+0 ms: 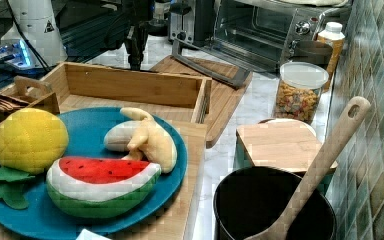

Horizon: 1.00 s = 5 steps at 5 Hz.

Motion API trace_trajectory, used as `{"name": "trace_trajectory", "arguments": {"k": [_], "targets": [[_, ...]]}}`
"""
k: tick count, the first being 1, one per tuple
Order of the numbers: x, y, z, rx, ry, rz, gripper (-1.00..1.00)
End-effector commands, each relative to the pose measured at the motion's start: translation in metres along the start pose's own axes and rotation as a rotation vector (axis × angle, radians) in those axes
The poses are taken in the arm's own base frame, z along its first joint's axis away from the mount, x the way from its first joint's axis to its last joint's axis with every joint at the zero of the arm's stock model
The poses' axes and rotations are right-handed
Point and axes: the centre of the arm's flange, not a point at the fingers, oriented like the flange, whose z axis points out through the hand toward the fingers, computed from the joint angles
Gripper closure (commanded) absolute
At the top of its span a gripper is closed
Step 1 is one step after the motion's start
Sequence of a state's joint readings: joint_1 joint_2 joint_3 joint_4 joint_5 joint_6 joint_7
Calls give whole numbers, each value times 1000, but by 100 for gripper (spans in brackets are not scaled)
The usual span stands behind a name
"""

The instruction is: Close the drawer.

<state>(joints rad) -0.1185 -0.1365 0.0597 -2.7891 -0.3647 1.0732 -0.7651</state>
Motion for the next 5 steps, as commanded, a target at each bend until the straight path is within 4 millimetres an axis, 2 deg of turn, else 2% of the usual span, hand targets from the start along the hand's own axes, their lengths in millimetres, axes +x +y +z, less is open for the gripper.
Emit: {"name": "trace_trajectory", "arguments": {"k": [1,3,4,5], "targets": [[2,88,-9,-76,138,-21,100],[4,182,-3,-128,133,-37,100],[3,245,3,-124,112,-11,100],[-8,303,2,-153,114,18,100]]}}
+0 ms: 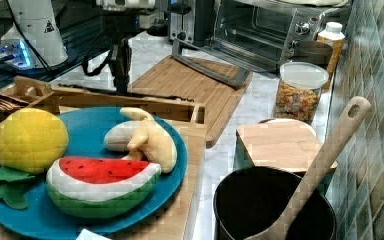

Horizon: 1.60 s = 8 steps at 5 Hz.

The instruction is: Close the drawer.

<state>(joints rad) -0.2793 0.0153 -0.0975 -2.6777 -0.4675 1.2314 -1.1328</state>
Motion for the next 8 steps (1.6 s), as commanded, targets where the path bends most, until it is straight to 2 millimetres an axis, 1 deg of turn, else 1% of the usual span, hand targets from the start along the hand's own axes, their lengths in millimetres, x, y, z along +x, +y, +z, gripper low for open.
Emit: {"name": "trace_trajectory", "arguments": {"k": [1,2,3,8], "targets": [[-46,232,-26,-134,33,140,100],[-56,267,-30,-131,52,150,100],[-59,275,-41,-135,66,154,100],[-58,275,-41,-135,66,154,100]]}}
